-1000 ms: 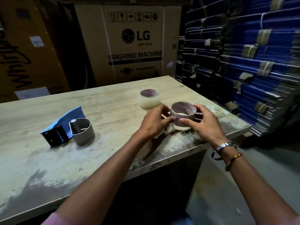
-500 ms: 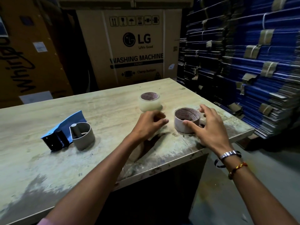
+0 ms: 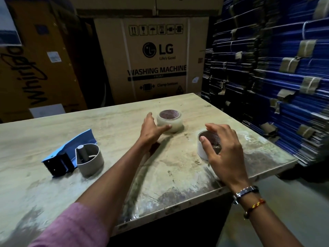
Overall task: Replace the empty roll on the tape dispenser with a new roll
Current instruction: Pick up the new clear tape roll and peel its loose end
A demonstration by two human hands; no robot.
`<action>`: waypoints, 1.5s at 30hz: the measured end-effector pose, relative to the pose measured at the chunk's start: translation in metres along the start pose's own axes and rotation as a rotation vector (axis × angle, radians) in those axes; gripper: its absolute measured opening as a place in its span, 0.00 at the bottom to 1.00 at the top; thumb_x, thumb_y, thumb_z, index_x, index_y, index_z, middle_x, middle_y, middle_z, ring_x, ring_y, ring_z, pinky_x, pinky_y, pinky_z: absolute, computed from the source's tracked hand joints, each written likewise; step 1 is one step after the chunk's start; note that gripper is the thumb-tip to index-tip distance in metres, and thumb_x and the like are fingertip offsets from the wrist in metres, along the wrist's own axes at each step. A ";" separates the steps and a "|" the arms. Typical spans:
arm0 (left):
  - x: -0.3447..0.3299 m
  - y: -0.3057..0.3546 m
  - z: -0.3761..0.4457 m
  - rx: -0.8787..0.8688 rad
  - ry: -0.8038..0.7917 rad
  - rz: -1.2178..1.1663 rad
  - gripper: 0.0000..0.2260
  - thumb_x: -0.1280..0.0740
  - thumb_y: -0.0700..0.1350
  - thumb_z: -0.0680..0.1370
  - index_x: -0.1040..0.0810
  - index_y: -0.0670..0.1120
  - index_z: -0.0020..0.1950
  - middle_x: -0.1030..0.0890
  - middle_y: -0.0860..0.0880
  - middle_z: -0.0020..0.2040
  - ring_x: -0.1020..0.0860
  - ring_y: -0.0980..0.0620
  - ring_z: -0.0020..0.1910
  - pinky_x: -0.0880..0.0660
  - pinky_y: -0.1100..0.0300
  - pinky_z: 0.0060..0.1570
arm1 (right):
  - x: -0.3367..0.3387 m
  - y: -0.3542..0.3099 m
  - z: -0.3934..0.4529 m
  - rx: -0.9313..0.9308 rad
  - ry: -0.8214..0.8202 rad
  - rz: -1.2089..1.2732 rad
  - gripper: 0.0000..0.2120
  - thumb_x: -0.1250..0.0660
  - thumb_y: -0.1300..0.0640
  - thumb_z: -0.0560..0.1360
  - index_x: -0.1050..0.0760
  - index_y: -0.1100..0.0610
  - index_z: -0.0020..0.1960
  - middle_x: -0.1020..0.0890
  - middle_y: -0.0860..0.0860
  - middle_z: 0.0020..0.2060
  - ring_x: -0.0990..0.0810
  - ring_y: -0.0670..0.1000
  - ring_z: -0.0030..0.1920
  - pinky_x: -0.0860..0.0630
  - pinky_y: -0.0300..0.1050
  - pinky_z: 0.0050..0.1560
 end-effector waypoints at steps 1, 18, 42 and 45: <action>-0.003 0.001 0.003 0.001 -0.026 -0.011 0.46 0.20 0.50 0.68 0.43 0.42 0.77 0.32 0.40 0.74 0.29 0.41 0.70 0.28 0.44 0.67 | 0.000 0.002 -0.001 -0.005 0.007 0.012 0.19 0.35 0.49 0.77 0.24 0.57 0.65 0.21 0.53 0.56 0.24 0.53 0.55 0.26 0.44 0.51; 0.012 0.006 -0.013 -0.059 -0.100 -0.108 0.47 0.19 0.51 0.66 0.40 0.43 0.78 0.27 0.45 0.68 0.24 0.50 0.60 0.24 0.66 0.50 | -0.002 -0.003 -0.009 0.151 0.008 -0.101 0.17 0.38 0.48 0.78 0.23 0.57 0.61 0.21 0.53 0.54 0.24 0.53 0.53 0.27 0.49 0.54; 0.160 -0.024 -0.195 -0.130 -0.068 -0.498 0.43 0.22 0.60 0.60 0.31 0.53 0.72 0.19 0.50 0.63 0.19 0.60 0.57 0.22 0.68 0.48 | -0.098 -0.146 -0.052 -0.220 -0.572 0.943 0.34 0.25 0.39 0.68 0.30 0.44 0.72 0.18 0.49 0.62 0.17 0.47 0.60 0.19 0.43 0.54; 0.162 -0.027 -0.200 -0.149 -0.091 -0.514 0.40 0.23 0.66 0.61 0.27 0.50 0.69 0.18 0.48 0.62 0.19 0.50 0.61 0.22 0.60 0.52 | -0.103 -0.156 -0.056 -0.234 -0.574 0.960 0.33 0.24 0.42 0.68 0.28 0.46 0.70 0.17 0.50 0.60 0.16 0.48 0.58 0.19 0.42 0.51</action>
Point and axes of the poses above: each hand's wrist, its own z-axis towards the middle knuckle, its own x-axis out of the back of the hand, y = z × x, the point moved 5 cm from there along z, towards the middle knuckle
